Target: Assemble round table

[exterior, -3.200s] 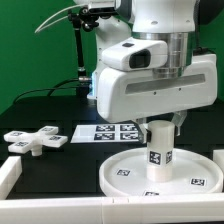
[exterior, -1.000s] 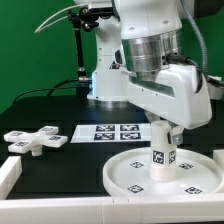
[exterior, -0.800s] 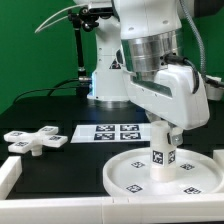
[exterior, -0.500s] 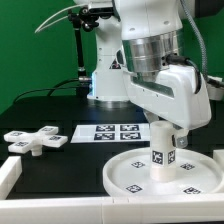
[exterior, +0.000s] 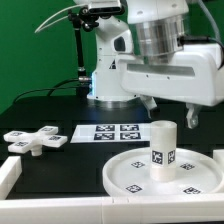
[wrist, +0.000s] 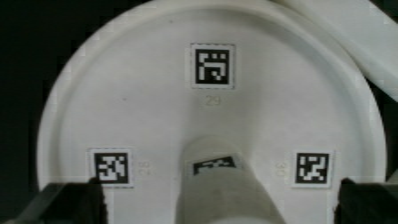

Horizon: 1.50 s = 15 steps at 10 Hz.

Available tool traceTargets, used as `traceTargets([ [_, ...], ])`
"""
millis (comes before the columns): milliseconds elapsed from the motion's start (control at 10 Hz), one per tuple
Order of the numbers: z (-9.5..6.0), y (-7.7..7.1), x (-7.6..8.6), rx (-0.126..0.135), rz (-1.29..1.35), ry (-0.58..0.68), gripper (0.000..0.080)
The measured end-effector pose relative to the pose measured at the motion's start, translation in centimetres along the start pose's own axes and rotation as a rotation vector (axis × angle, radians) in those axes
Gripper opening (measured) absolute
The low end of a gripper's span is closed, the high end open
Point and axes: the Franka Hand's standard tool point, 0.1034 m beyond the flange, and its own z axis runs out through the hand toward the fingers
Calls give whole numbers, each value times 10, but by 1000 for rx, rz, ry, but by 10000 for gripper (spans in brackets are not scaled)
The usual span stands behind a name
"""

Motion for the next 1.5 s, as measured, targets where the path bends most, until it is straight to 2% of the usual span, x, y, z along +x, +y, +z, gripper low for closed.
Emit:
traceTargets([
  [100,-3,11,-3,12,-12,7,649],
  [200,-3,18,-5,12,5,12,649],
  [700,-1,19,-6,7,-52,11,649],
  [900,-1,21,-5,-21,-290,20,649],
  [1400,-1,25,-1,-25,-631,22,649],
  [1500,-1,27,0,-35,-747,26,649],
])
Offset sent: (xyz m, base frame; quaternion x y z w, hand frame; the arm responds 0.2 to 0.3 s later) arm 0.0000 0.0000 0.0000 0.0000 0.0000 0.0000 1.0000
